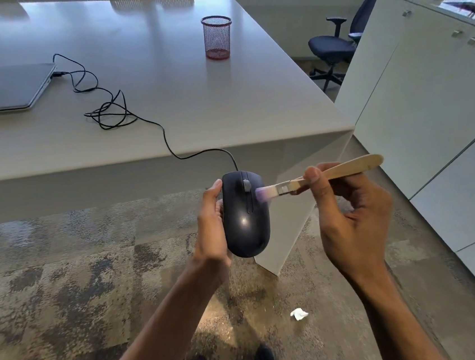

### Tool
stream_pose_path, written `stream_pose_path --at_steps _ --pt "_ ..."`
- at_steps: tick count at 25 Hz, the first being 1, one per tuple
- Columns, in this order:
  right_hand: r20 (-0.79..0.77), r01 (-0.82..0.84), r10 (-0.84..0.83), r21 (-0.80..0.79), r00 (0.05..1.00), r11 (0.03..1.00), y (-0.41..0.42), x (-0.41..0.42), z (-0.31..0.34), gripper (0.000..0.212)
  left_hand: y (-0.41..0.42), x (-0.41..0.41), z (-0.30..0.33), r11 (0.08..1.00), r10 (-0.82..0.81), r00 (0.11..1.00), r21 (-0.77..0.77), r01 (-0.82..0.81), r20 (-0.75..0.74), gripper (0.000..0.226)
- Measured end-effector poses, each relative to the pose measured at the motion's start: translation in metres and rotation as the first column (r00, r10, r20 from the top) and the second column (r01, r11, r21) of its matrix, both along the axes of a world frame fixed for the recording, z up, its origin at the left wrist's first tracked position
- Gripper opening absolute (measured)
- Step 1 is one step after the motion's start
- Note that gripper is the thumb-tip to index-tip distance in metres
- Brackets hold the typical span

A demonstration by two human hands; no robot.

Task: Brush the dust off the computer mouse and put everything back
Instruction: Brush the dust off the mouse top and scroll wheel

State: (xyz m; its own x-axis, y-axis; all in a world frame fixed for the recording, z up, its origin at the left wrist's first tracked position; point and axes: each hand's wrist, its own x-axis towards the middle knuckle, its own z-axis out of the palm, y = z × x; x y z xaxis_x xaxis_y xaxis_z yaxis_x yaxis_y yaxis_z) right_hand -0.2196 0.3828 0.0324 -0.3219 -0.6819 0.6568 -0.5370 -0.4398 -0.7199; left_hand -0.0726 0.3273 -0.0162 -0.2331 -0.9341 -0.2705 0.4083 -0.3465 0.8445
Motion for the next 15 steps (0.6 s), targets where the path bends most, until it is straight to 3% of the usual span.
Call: stream_pose_path --at_steps 4,12,15 --pt "-0.119 -0.130 0.124 -0.045 0.985 0.990 0.003 0.009 0.002 0.010 0.004 -0.002 0.001 1.000 -0.026 0.999 -0.016 0.027 0.042 0.052" --pt "-0.333 0.135 -0.143 -0.046 0.932 0.990 -0.026 0.014 0.013 0.018 0.010 -0.002 -0.003 0.995 -0.085 0.996 -0.055 0.085 -0.007 0.053" --pt "-0.207 0.054 -0.064 -0.050 0.976 0.997 -0.028 0.017 0.016 0.018 0.010 0.000 -0.006 0.997 -0.078 0.996 -0.032 0.077 -0.043 0.053"
